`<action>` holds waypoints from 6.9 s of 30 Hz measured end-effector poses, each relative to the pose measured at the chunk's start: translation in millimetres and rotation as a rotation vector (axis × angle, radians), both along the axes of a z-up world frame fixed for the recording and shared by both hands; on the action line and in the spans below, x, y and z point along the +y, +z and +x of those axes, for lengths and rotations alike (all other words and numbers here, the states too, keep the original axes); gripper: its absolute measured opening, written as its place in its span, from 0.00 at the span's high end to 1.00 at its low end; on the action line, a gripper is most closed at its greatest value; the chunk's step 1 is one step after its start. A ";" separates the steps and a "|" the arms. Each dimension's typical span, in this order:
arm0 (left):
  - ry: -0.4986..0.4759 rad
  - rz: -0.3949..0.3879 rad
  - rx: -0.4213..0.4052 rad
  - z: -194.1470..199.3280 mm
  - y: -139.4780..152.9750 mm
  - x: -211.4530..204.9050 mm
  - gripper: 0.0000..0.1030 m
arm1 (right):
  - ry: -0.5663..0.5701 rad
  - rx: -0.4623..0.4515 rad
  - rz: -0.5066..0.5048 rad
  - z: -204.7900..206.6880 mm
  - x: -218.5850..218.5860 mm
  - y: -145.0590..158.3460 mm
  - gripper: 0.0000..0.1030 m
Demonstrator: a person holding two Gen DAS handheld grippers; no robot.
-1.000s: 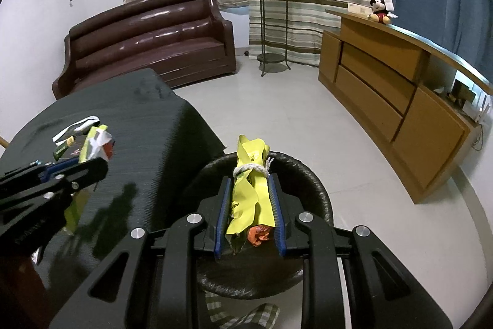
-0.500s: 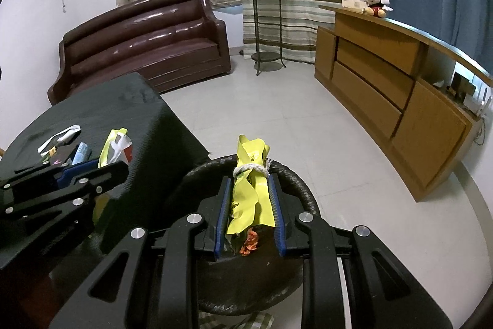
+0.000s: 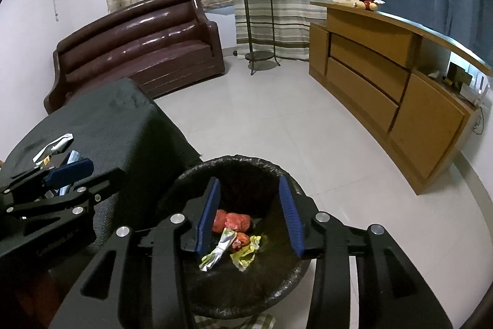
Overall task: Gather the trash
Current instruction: 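Open both grippers to drop the wrappers into the bin, then move both open grippers back over the trash on the table, then lower the right gripper onto the white printed wrapper and close it, then grasp the white-green packet with the left gripper while the right gripper holds the white wrapper, then carry the white-green packet and white wrapper in both grippers over the bin, then open both grippers to drop the packet and wrapper into the bin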
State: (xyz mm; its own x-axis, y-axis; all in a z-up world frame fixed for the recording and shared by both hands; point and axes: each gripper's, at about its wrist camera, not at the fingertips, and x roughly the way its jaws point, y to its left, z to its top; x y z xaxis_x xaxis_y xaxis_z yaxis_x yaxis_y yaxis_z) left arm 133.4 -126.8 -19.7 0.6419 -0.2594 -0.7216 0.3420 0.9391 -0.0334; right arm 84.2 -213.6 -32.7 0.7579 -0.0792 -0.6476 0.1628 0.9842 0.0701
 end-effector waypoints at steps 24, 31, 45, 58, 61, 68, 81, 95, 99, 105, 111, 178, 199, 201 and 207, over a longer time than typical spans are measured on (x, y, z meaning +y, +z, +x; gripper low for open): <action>0.155 -0.011 -0.051 -55.4 32.6 118.2 0.47 | 0.147 0.018 0.026 -20.6 76.6 12.0 0.54; 0.234 0.024 -0.076 -75.5 32.2 167.9 0.43 | 0.222 0.019 0.020 -30.5 115.7 17.0 0.54; 0.369 0.032 -0.080 -102.5 22.7 255.2 0.42 | 0.350 0.063 0.014 -45.2 205.2 8.8 0.54; 0.407 -0.025 -0.061 -110.1 16.0 291.0 0.41 | 0.382 0.162 0.001 -47.7 249.9 -13.1 0.53; 0.405 -0.040 -0.052 -108.4 13.3 290.6 0.41 | 0.376 0.173 -0.009 -49.4 250.1 -14.7 0.53; 0.393 -0.049 -0.041 -108.2 10.5 287.4 0.41 | 0.352 0.178 -0.038 -51.7 245.9 -13.5 0.59; 0.376 -0.052 -0.032 -108.9 8.1 278.6 0.41 | 0.378 0.173 -0.043 -51.6 243.4 -10.7 0.82; 0.319 -0.059 -0.015 -101.7 9.2 239.3 0.41 | 0.335 0.069 -0.070 -57.6 211.0 13.5 0.82; 0.302 -0.059 -0.009 -95.7 9.7 225.9 0.41 | 0.306 0.049 -0.066 -51.5 192.1 16.7 0.82; 0.290 -0.061 0.011 -81.8 7.3 204.9 0.41 | 0.267 0.031 -0.050 -41.8 163.1 17.6 0.82; 0.287 -0.032 0.024 -64.0 1.8 185.4 0.40 | 0.253 0.026 -0.021 -33.7 144.1 13.9 0.82; 0.008 -0.106 -0.086 -55.7 29.4 60.6 0.72 | 0.066 0.020 -0.041 -17.5 38.7 6.8 0.82; -0.054 -0.012 -0.060 -16.7 1.2 -8.2 0.71 | 0.021 0.045 -0.016 0.3 1.1 -9.3 0.82; -0.057 -0.007 -0.053 -13.7 -1.7 -10.7 0.71 | 0.021 0.049 -0.011 2.5 -0.7 -11.5 0.82; -0.062 -0.004 -0.031 -7.0 -3.0 -16.8 0.69 | 0.019 0.065 0.006 8.8 -4.1 -16.2 0.73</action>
